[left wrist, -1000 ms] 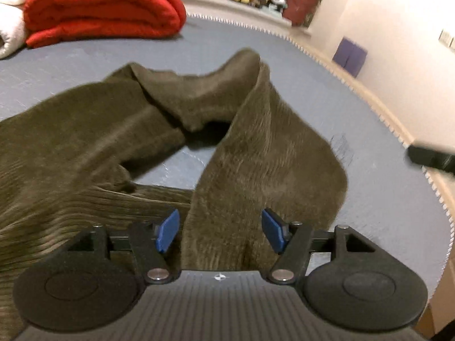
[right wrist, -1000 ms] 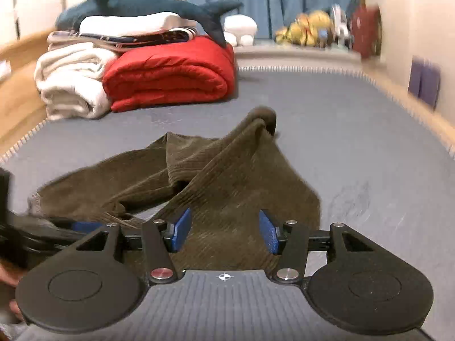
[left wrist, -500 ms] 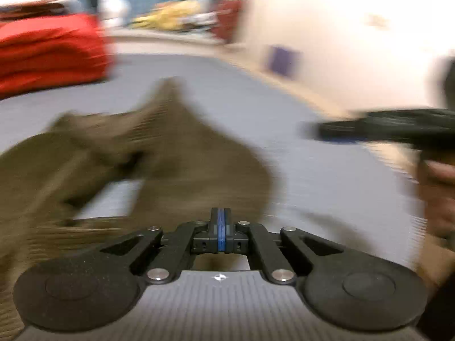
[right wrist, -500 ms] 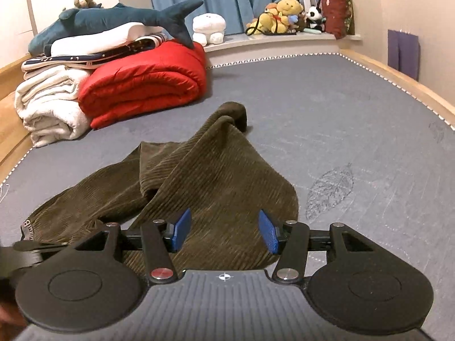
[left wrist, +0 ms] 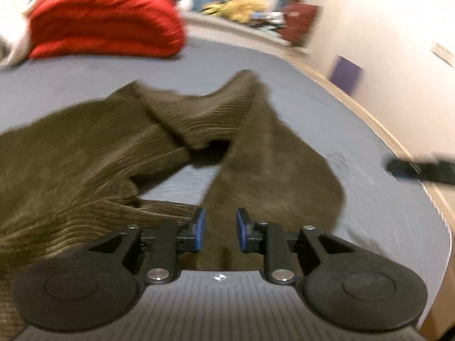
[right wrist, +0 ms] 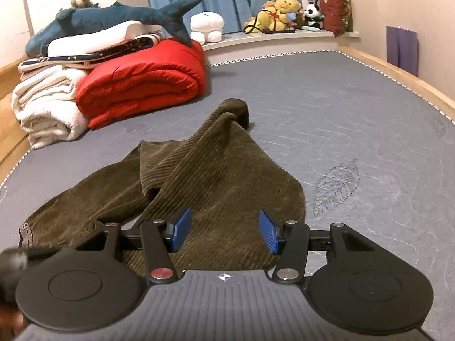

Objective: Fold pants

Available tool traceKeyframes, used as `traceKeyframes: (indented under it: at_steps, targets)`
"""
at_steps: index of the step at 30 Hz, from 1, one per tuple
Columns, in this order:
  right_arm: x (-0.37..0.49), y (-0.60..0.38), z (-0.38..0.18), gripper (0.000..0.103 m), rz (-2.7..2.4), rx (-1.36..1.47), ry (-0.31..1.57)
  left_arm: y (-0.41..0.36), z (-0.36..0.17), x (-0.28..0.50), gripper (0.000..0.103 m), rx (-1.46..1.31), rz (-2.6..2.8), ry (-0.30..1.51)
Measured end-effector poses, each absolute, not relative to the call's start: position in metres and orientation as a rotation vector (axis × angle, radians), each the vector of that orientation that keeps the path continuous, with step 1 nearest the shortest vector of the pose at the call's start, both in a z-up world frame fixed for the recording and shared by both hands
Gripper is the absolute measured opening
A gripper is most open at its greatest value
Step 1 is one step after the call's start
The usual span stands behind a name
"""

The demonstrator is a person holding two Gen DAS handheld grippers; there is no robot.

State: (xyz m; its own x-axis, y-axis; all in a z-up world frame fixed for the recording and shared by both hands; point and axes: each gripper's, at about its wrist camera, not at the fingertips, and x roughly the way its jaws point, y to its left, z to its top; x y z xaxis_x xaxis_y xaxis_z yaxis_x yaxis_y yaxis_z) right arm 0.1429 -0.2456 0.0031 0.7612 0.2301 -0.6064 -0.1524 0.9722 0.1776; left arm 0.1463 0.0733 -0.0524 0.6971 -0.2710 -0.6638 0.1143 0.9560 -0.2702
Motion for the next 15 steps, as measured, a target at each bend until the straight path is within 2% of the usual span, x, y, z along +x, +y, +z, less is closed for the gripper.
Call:
traceKeyframes:
  at_steps: [2, 7, 8, 9, 11, 15]
  targets:
    - [0.144, -0.245, 0.001, 0.055, 0.211, 0.116, 0.683, 0.08, -0.06, 0.165, 0.046, -0.272, -0.203, 0.81]
    - [0.147, -0.251, -0.004, 0.055, 0.198, 0.116, 0.704, 0.078, -0.078, 0.186, 0.044, -0.301, -0.207, 0.859]
    - [0.147, -0.253, -0.004, 0.055, 0.199, 0.119, 0.707, 0.076, -0.081, 0.188, 0.036, -0.294, -0.214, 0.865]
    - [0.146, -0.255, -0.005, 0.055, 0.201, 0.12, 0.709, 0.074, -0.084, 0.191, 0.021, -0.281, -0.228, 0.872]
    - [0.147, -0.259, -0.005, 0.055, 0.2, 0.122, 0.709, 0.068, -0.089, 0.191, 0.007, -0.248, -0.254, 0.875]
    - [0.149, -0.267, -0.002, 0.055, 0.199, 0.134, 0.696, 0.054, -0.062, 0.162, 0.005, -0.261, -0.447, 0.808]
